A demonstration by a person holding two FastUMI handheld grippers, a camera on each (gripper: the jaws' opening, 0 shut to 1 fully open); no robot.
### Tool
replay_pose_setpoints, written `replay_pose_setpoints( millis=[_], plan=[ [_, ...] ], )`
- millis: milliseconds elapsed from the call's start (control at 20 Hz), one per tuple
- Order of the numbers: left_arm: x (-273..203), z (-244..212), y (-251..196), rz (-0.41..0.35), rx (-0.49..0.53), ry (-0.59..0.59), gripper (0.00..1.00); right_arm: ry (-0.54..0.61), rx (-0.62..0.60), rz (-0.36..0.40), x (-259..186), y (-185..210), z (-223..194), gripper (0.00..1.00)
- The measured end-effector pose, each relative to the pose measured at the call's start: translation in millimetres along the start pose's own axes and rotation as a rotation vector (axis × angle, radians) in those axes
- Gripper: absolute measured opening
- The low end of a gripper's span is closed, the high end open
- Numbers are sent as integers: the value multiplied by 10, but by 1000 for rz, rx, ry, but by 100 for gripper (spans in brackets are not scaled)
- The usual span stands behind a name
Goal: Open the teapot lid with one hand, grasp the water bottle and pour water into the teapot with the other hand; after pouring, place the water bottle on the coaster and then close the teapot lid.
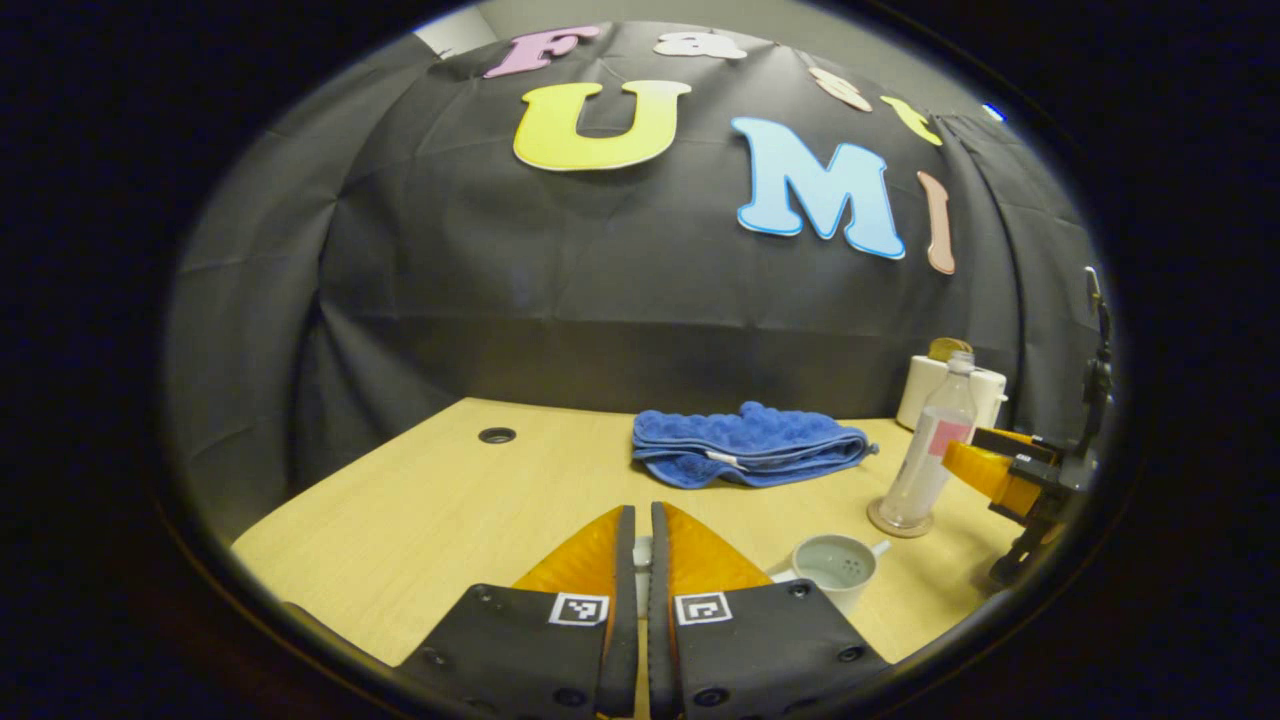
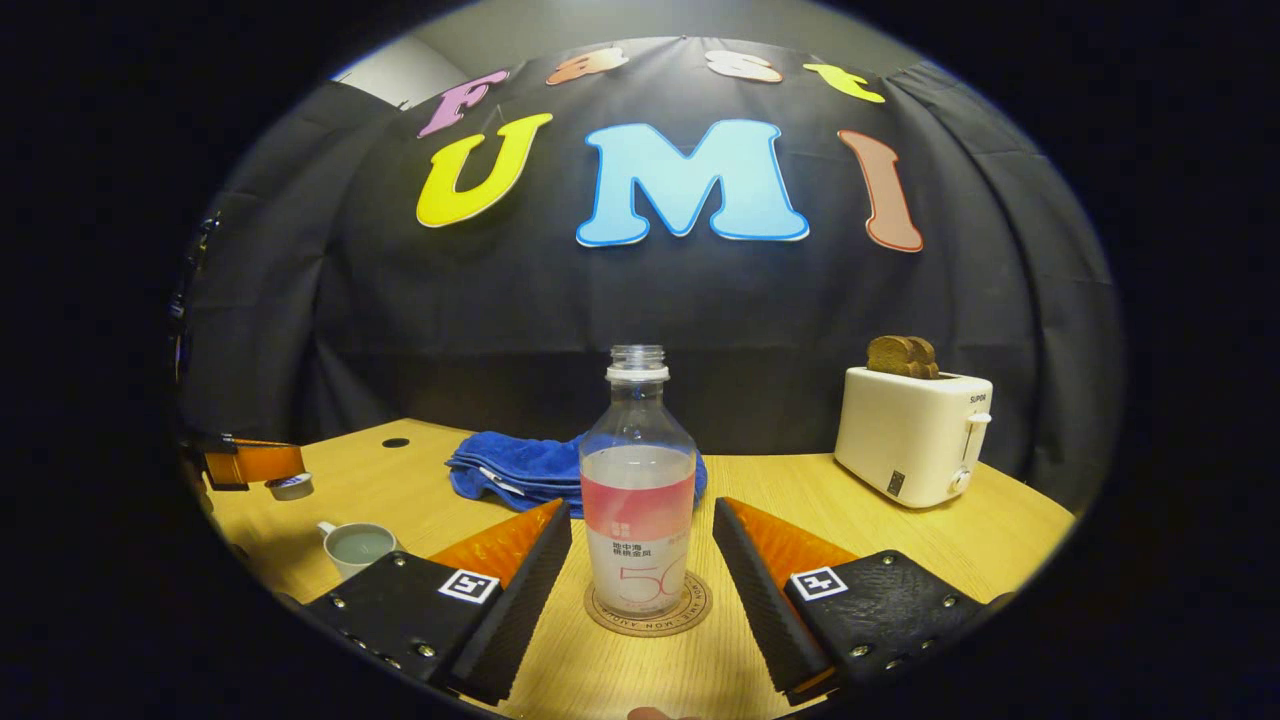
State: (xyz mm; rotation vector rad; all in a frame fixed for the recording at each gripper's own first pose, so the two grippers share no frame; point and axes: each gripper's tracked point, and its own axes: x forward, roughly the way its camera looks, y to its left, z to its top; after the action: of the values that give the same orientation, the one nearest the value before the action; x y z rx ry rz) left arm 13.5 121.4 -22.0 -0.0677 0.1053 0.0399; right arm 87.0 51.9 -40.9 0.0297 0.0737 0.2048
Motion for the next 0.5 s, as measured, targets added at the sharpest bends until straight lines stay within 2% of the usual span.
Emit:
replay_pose_setpoints(
  millis=[350, 400, 500],
  plan=[
    [30, 100, -547, -87, 23, -32, 10, -64, -1, -17, -309, -206, 137, 90],
    [31, 102, -634, -99, 24, -32, 11, -71, -1, -22, -343, -241, 147, 88],
    [36, 91, -809, -122, 28, -32, 11, -80, -6, -33, -394, -301, 167, 90]
  ],
)
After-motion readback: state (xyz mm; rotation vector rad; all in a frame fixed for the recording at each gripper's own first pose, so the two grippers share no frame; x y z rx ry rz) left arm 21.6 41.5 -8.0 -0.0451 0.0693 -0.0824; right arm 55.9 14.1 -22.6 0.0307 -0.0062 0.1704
